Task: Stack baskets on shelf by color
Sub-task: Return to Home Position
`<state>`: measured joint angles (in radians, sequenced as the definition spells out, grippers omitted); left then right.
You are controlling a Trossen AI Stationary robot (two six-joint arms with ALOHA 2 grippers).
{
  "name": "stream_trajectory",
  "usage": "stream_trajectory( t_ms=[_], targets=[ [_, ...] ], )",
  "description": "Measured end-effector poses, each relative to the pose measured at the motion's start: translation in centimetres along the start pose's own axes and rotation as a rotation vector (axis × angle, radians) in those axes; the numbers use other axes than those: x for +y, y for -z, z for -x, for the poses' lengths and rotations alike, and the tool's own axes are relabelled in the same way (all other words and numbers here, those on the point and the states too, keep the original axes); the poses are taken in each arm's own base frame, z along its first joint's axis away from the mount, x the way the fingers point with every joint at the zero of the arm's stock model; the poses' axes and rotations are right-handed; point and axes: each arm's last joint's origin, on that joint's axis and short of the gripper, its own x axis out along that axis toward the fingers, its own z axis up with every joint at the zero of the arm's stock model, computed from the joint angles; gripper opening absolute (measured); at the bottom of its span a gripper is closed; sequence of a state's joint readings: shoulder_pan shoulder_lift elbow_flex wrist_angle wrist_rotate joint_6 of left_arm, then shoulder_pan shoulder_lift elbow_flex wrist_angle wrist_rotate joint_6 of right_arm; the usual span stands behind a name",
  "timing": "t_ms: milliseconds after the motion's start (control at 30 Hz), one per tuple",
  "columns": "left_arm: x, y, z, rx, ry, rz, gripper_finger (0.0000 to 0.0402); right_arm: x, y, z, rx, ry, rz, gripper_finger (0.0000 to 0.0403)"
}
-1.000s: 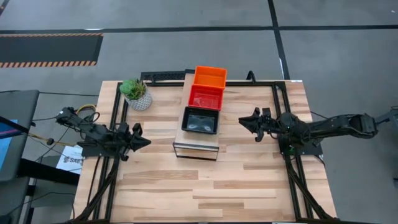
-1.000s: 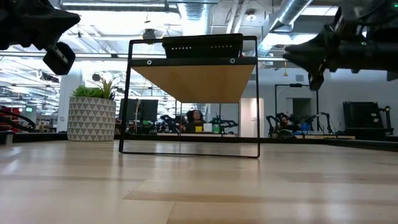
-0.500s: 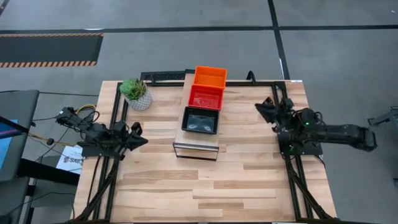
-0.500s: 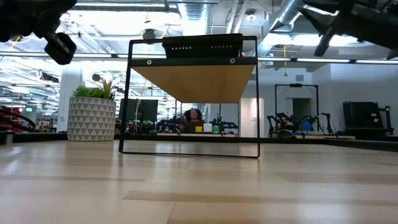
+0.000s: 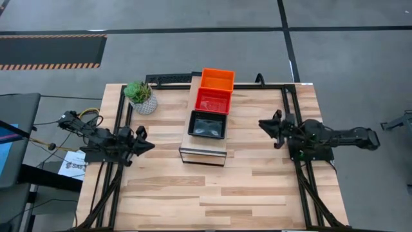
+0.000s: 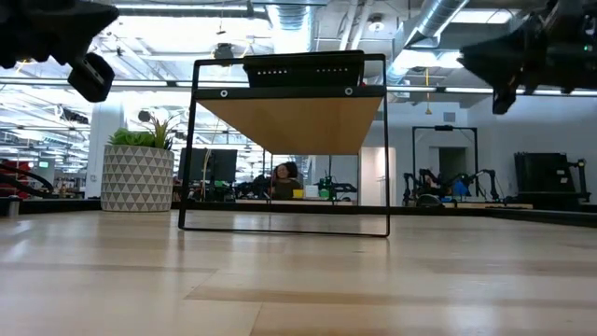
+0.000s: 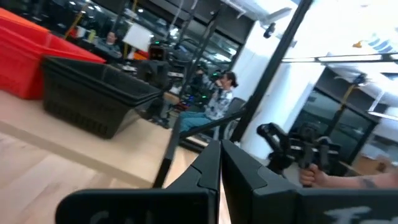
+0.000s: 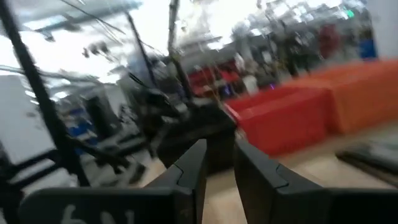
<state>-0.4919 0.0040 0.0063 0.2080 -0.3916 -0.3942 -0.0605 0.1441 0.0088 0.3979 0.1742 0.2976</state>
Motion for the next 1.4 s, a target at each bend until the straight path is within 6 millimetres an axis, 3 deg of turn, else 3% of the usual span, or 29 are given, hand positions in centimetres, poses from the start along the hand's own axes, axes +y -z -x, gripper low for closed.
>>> stream_trajectory(
  t_ms=[133, 333, 467, 667, 967, 1233, 1400],
  targets=[
    [0.2, 0.2, 0.0, 0.014, -0.046, -0.020, 0.0000, 0.1, 1.0, 0.1, 0.081, 0.073, 0.018, 0.0103],
    [0.4, 0.6, 0.0, 0.051, -0.063, -0.095, 0.0000, 0.6, 1.8, 0.2, 0.155, 0.032, 0.105, 0.0103],
    [0.5, 1.1, 0.1, 0.103, -0.056, -0.129, 0.0000, 0.4, 2.3, 0.3, 0.205, 0.046, 0.064, 0.0103],
    [0.6, 1.0, 0.1, 0.095, -0.083, -0.281, 0.0000, 0.2, 2.9, 0.5, 0.273, 0.068, 0.079, 0.0103],
    [0.7, 1.2, -0.1, 0.111, -0.100, -0.204, 0.0000, 0.0, 3.4, 0.6, 0.323, 0.084, 0.077, 0.0103],
    [0.9, 2.7, -0.7, 0.247, -0.135, -0.130, 0.0000, 0.1, 3.5, 0.7, 0.328, 0.068, 0.072, 0.0103],
    [-0.3, 0.7, -1.1, 0.173, -0.020, -0.228, 0.0000, 0.3, 3.5, 0.7, 0.332, 0.050, 0.046, 0.0103]
  ],
)
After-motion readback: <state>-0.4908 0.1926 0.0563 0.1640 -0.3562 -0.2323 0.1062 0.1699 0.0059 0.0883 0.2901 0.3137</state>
